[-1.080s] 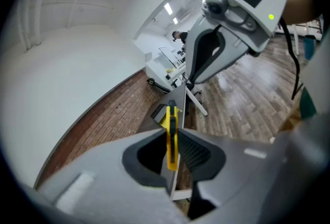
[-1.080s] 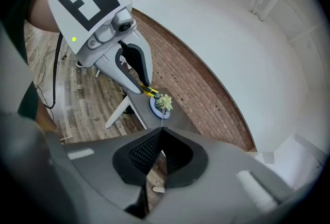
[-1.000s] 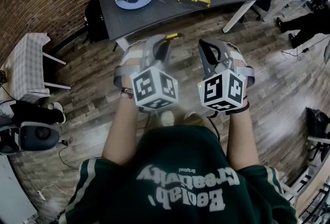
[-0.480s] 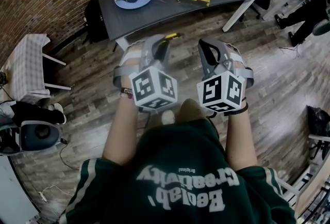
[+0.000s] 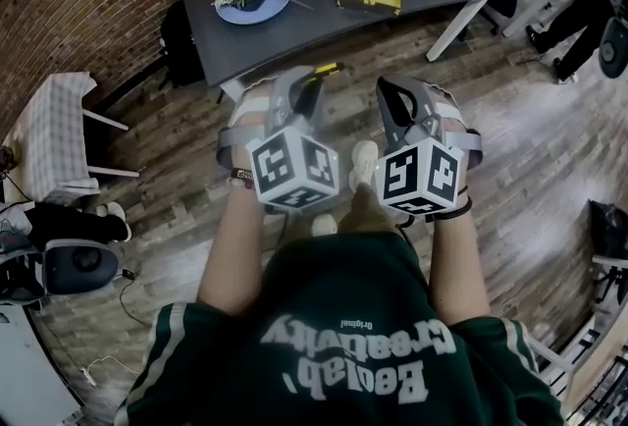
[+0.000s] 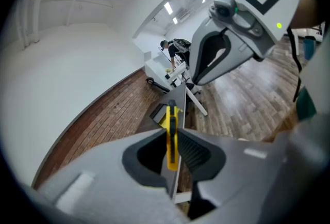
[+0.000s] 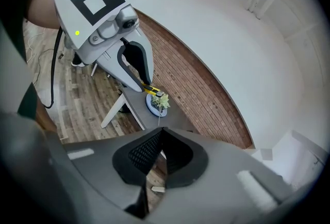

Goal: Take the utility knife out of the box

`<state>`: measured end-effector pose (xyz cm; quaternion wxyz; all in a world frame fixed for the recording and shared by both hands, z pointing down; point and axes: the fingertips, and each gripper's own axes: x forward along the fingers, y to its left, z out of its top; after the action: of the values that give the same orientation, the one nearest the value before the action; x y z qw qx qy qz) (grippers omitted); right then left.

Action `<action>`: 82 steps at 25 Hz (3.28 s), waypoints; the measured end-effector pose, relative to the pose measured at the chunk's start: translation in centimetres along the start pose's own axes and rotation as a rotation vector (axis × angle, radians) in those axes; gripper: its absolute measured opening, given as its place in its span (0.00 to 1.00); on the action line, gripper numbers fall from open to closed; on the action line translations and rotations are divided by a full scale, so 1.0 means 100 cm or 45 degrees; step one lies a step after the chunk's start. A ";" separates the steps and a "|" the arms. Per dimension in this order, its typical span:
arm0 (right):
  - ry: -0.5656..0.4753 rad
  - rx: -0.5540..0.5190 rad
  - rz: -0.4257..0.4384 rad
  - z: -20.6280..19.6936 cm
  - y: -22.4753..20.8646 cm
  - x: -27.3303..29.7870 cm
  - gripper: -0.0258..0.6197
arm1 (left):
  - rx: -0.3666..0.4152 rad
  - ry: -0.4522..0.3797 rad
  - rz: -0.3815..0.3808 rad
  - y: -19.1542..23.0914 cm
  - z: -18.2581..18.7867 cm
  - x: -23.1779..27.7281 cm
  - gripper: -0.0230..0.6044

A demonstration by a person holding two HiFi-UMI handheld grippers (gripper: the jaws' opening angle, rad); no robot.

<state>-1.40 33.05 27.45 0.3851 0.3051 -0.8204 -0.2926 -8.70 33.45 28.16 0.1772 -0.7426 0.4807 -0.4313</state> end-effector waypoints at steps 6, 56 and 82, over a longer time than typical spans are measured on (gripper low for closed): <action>-0.006 0.008 -0.012 -0.008 -0.024 0.023 0.05 | 0.013 -0.002 -0.005 0.014 0.007 0.030 0.14; -0.194 -0.057 0.164 -0.125 -0.243 0.263 0.05 | -0.021 0.194 0.019 0.130 0.082 0.337 0.14; -0.203 -0.061 0.168 -0.137 -0.252 0.284 0.05 | -0.011 0.220 0.021 0.136 0.083 0.356 0.14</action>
<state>1.95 -7.09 29.64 0.3443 0.2170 -0.8594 -0.3096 -3.69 -5.14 30.93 0.1355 -0.6995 0.5021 -0.4902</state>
